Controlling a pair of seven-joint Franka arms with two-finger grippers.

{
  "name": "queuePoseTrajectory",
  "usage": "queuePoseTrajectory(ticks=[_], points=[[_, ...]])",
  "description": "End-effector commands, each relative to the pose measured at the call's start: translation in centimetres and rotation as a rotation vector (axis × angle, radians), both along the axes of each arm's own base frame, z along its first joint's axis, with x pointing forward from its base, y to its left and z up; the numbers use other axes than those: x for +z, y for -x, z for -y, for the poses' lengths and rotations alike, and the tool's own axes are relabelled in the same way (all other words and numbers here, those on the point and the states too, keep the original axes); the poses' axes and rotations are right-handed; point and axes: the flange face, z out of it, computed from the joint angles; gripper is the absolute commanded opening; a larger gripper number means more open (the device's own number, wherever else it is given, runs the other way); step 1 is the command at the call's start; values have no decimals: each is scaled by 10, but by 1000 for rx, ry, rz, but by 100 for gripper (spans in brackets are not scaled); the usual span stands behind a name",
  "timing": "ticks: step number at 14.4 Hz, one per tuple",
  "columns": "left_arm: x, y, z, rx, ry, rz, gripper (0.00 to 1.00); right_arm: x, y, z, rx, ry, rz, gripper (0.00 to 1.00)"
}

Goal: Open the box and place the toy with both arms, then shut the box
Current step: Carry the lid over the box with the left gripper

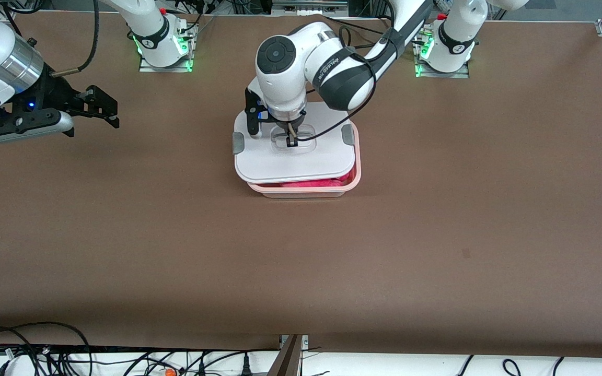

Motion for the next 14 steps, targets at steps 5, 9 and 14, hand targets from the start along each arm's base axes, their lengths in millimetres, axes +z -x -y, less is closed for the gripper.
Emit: queuePoseTrajectory(ticks=[5,9,14], points=[[-8,-9,-16,-36,-10,-1,0,3,17,3,-10,63,41,100],[-25,-10,-11,-37,7,9,0,7,13,19,-51,56,39,100],[-26,-12,-13,-37,6,7,0,15,3,32,-51,60,59,100]])
